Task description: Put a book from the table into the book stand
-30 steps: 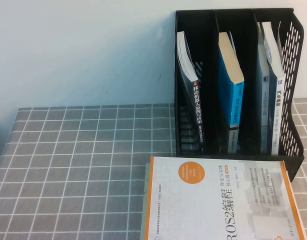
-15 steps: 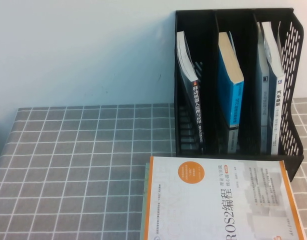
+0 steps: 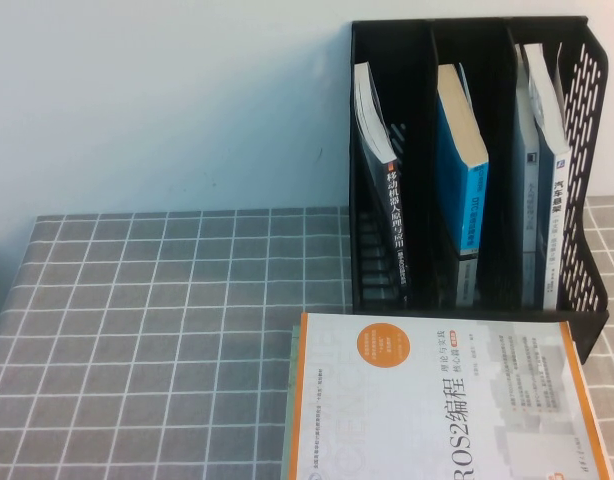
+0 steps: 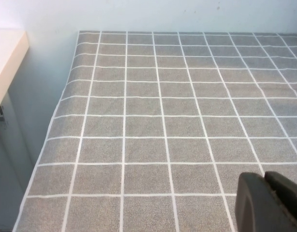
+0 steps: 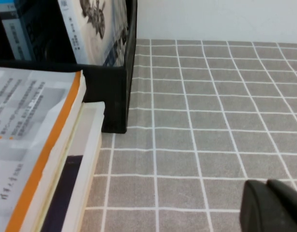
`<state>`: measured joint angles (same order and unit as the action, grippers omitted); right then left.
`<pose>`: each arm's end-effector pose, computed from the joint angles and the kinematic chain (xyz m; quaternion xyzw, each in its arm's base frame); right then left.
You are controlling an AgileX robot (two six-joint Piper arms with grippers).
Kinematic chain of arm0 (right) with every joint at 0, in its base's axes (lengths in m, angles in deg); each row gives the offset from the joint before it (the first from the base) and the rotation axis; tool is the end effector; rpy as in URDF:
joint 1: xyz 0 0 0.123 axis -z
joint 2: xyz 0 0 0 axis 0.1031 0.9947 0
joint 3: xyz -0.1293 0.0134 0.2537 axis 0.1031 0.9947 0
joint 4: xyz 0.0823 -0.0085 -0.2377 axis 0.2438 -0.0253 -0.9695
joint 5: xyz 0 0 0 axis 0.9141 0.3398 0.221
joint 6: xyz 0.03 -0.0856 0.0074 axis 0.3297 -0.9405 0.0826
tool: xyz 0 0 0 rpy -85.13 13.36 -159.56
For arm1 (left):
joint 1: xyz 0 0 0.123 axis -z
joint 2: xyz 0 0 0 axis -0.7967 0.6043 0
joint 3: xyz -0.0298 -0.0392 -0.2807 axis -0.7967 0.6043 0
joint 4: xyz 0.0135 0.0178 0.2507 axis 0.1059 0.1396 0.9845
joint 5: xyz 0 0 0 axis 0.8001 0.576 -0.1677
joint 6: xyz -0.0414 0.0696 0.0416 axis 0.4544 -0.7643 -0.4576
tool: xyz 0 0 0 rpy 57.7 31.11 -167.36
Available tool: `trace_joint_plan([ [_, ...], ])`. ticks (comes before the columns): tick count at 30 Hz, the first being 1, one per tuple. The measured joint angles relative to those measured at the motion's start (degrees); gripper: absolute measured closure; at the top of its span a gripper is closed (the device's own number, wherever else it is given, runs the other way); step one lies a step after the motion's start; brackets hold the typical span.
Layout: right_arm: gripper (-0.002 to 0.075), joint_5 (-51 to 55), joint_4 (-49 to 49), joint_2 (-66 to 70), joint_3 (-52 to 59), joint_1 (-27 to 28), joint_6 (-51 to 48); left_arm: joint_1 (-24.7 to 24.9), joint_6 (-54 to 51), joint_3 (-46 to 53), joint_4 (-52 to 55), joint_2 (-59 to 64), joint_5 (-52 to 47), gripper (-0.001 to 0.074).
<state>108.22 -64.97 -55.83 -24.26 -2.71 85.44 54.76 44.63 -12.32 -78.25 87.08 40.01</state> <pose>0.0531 -0.0033 0.1744 -0.0080 0.7950 -0.0422 0.6050 0.0530 -0.0044 0.1799 -0.0176 0.7887 -0.0531 0.6122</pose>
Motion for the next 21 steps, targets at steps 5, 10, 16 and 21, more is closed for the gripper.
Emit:
trace_joint_plan([
  [5,0.0729,0.11,-0.4,0.0,0.0,0.04,0.35,0.0,-0.09,0.0,0.0,0.0,0.0,0.0734],
  [10,0.0729,0.36,-0.53,0.0,-0.13,0.04,0.35,0.0,-0.09,0.0,0.0,0.0,0.0,0.0734],
  [16,0.0729,0.36,-0.43,0.0,-0.13,0.04,0.46,0.0,-0.09,0.0,0.0,0.0,0.0,0.0734],
  [21,0.0729,0.36,-0.43,0.0,-0.13,0.04,0.46,0.0,-0.09,0.0,0.0,0.0,0.0,0.0734],
])
